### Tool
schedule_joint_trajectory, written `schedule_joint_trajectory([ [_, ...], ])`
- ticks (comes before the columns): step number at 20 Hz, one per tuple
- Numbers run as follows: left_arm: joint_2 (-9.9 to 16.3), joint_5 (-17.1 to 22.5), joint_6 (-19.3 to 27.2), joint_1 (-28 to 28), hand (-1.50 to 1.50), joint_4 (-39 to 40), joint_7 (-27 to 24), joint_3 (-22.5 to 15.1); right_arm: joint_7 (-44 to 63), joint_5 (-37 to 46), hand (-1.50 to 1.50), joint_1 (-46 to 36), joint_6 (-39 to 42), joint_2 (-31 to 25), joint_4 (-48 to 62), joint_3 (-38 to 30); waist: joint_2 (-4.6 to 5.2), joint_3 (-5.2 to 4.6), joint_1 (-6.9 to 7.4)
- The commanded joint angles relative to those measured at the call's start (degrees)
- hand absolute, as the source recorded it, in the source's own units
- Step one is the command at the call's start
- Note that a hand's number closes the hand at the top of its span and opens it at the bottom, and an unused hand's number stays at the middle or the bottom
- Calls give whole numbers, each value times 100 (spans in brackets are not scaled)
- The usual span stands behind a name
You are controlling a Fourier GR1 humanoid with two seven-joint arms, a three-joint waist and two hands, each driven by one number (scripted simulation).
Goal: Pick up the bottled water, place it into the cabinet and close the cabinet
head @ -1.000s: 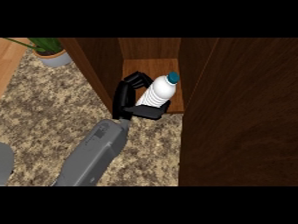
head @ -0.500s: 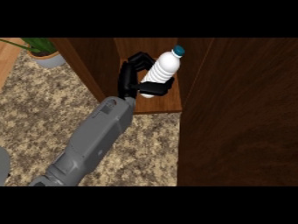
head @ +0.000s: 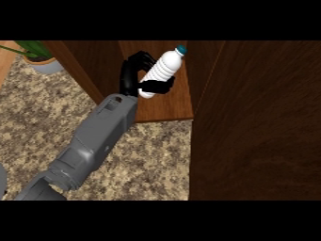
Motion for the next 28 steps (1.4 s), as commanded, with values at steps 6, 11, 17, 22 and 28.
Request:
schedule_joint_trajectory([
  [6,-68,141,249,-214,150,776,-658,541,40,-562,-150,134,180,-21,-304,-142,35,-5,-101],
  [11,259,-149,417,-391,-150,1074,-907,358,-20,-592,-150,93,314,-150,-250,-340,94,-6,-197],
  [17,285,-292,672,-857,-150,1352,-721,304,24,-516,-150,23,312,-41,-170,-144,100,-6,-197],
  [22,234,-278,28,-1010,-150,1247,-758,347,-56,-366,-150,13,443,-34,-103,50,105,-9,-220],
  [28,270,196,-929,-798,-150,667,-1636,894,49,-468,-150,-24,430,-41,-73,-78,71,-14,-31],
])
